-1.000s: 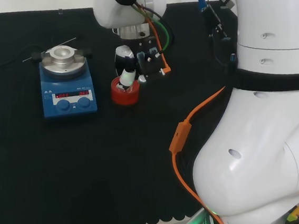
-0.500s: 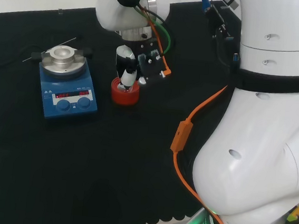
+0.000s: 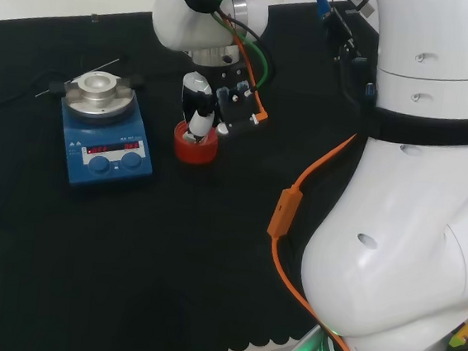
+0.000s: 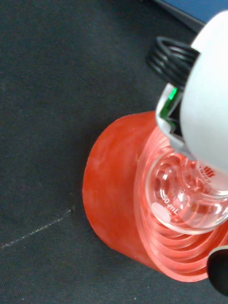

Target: Pick up the round-bottom flask.

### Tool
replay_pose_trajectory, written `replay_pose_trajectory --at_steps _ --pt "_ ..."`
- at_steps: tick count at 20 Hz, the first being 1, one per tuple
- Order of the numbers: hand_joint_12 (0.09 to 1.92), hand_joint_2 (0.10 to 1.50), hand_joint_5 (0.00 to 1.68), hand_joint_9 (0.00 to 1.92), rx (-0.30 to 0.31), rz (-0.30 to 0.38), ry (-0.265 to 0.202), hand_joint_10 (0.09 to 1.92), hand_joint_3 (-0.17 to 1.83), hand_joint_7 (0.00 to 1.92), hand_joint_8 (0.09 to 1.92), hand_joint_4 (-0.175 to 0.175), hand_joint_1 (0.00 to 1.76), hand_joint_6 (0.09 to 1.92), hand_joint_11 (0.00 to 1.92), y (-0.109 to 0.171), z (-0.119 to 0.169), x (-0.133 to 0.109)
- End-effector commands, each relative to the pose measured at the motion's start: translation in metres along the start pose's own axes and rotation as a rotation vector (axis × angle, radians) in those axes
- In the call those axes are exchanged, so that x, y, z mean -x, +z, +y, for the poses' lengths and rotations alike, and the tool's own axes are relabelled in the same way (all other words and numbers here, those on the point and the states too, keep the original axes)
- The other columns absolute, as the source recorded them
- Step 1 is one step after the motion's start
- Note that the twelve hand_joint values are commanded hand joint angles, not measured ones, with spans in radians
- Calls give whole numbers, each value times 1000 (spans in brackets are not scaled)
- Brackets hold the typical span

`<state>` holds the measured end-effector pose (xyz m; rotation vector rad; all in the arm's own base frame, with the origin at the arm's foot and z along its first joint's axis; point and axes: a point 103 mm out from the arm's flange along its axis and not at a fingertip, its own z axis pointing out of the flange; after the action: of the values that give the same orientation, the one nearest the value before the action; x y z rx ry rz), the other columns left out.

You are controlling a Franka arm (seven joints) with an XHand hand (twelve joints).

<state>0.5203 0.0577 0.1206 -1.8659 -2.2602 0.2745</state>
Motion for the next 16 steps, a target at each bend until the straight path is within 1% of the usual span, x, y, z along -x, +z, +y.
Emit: replay_pose_trajectory --at_steps 1,9,16 --pt "835 574 1299 1672 13 -9 8 333 785 1435 638 -175 1207 666 1626 -8 7 3" --pt "818 554 1311 1695 39 -25 9 309 815 1467 622 -175 1208 662 1653 -20 15 6" --pt "815 542 1318 1710 37 -17 8 297 831 1490 605 -175 1209 660 1667 -24 16 7"
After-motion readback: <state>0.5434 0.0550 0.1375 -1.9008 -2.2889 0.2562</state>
